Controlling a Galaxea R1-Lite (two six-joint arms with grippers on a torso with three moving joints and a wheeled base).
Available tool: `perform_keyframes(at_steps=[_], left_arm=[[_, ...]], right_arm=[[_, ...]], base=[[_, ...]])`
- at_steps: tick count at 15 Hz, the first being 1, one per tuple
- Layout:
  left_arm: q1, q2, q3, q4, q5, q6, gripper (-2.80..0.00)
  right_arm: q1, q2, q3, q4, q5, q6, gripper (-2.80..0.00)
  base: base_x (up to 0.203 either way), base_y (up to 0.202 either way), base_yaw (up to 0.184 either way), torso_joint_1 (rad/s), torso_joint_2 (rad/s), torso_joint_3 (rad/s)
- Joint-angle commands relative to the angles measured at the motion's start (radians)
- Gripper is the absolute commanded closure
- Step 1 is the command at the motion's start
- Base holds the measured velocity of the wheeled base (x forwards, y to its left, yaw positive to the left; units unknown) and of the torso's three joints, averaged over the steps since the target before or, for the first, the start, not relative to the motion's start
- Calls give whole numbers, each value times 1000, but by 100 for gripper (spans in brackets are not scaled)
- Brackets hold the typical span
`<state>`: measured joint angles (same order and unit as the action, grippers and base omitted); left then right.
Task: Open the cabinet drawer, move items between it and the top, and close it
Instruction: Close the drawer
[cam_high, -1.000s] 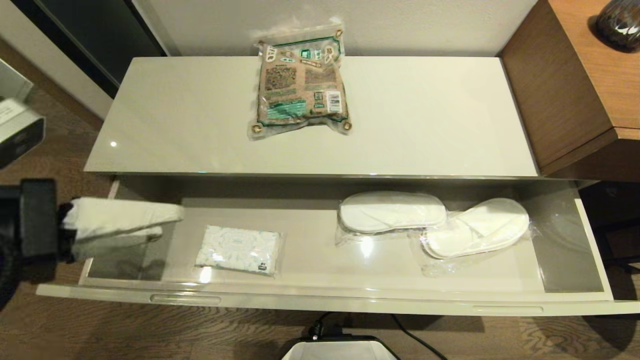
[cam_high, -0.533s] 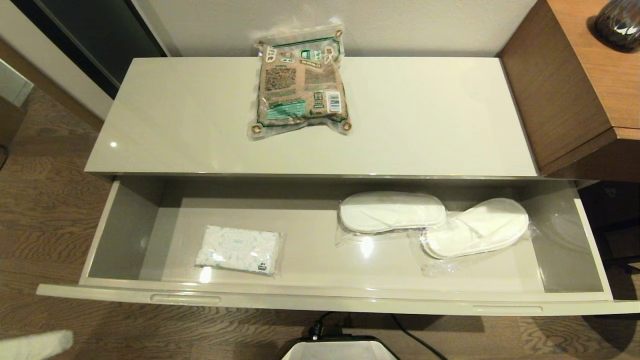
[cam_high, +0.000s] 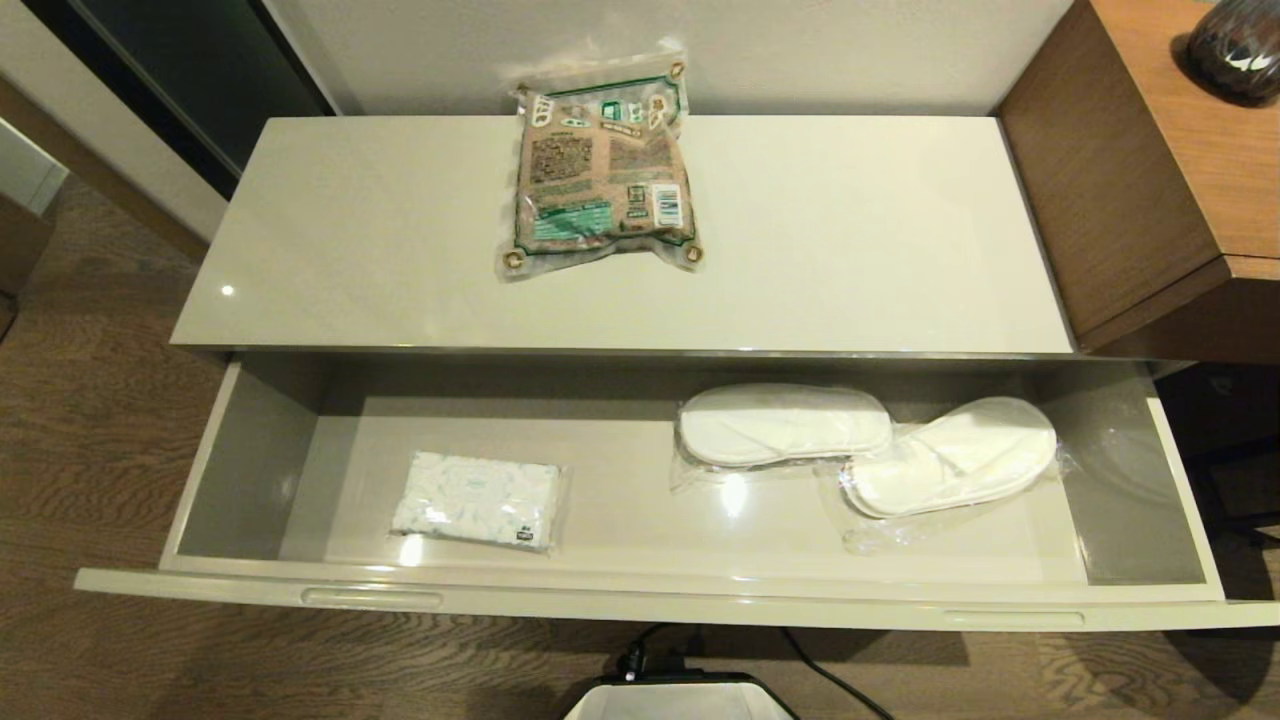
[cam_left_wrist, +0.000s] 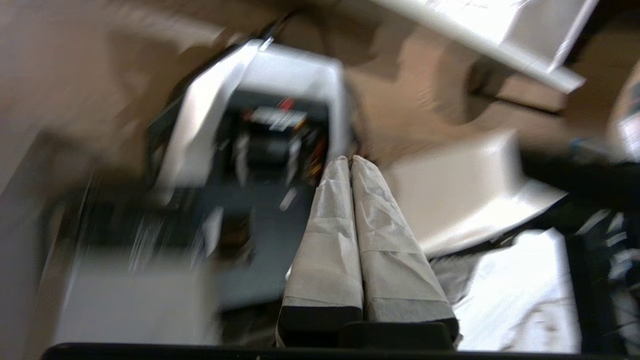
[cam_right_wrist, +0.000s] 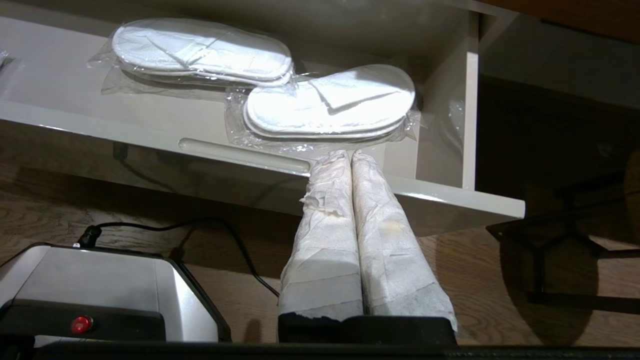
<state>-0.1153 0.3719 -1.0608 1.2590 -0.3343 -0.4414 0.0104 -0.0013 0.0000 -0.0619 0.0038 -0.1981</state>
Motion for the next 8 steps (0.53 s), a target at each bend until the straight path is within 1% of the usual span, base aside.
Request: perform_keyframes(at_steps=[1, 2, 3, 4, 5, 6, 7, 8], left_arm=[[9, -92, -40, 169, 34, -3, 0], [14, -93, -75, 168, 23, -7, 0], [40, -91, -87, 168, 5, -6, 0], [108, -93, -81, 172, -18, 1, 0], [155, -99, -73, 185, -39, 20, 0], [162, -109, -70, 235, -44, 38, 0], [143, -144, -39, 240, -25, 46, 0], [121, -178, 27, 207, 20, 59, 0]], right_arm=[[0, -22, 2, -1, 1, -1, 0], [0, -22, 2, -1, 1, -1, 0], [0, -22, 2, -1, 1, -1, 0], [0, -22, 2, -1, 1, -1, 0], [0, -22, 2, -1, 1, -1, 0], [0, -22, 2, -1, 1, -1, 0], [0, -22, 2, -1, 1, -1, 0], [0, -22, 2, -1, 1, 0, 0]], base=[[0, 0, 0, 0, 0, 0], [0, 0, 0, 0, 0, 0], [0, 0, 0, 0, 0, 0], [0, 0, 0, 0, 0, 0], [0, 0, 0, 0, 0, 0], [0, 0, 0, 0, 0, 0], [0, 0, 0, 0, 0, 0], [0, 0, 0, 0, 0, 0]])
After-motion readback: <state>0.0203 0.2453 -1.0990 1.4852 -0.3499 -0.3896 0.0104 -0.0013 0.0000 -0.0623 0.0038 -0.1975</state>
